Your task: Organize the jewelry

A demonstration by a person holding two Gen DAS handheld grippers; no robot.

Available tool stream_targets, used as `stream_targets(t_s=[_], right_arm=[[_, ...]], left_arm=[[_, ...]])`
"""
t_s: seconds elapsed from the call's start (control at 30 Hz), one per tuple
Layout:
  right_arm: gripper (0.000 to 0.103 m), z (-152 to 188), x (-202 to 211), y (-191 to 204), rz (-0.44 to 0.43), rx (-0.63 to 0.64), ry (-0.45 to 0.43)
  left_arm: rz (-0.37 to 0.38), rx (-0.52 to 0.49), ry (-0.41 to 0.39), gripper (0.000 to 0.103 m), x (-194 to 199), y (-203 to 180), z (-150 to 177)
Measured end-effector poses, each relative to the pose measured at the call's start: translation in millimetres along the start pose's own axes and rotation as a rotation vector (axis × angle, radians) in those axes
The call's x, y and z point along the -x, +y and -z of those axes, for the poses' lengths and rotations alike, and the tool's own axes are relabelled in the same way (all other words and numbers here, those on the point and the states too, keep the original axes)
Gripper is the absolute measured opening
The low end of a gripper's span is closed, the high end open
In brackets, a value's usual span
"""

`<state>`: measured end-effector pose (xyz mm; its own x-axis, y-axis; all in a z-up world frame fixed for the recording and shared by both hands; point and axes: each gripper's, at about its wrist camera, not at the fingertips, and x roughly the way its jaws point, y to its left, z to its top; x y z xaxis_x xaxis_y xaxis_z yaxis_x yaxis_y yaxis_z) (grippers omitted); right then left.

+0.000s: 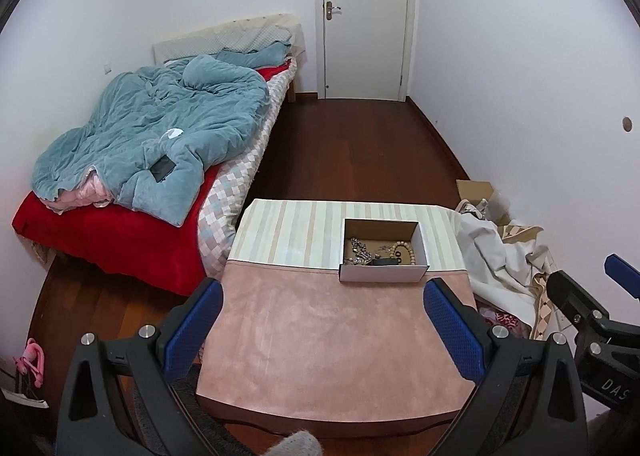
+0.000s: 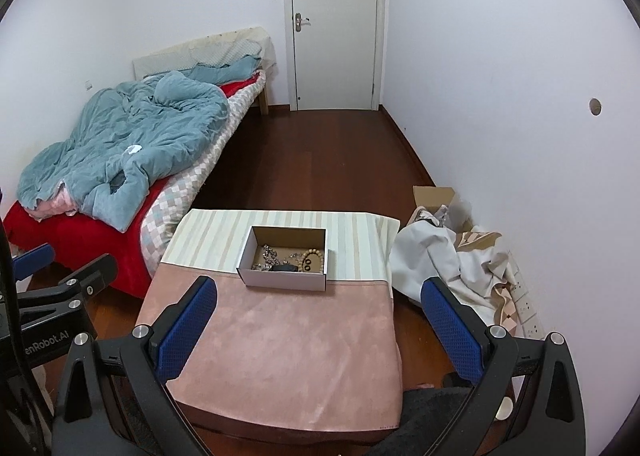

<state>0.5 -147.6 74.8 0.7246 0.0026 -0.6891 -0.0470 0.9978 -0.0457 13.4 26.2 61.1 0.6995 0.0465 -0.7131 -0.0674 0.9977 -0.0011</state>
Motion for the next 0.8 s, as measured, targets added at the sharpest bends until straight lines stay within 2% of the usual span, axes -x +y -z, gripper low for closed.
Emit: stream_targets(t_s=[0.4,0.8], right_arm=[[0.103,-33.3,-41.4,-8.7,0.032,-0.016,0.01],[0.103,-46.5,-85.8,-13.4,0.059,-0.023,0.063]], left_arm=[[-0.02,0.011,-0.005,0.103,-31.2,-4.3,-32.5],[-0.023,-0.003,0.048,0.103,-65.4,-14.0,-44.6]])
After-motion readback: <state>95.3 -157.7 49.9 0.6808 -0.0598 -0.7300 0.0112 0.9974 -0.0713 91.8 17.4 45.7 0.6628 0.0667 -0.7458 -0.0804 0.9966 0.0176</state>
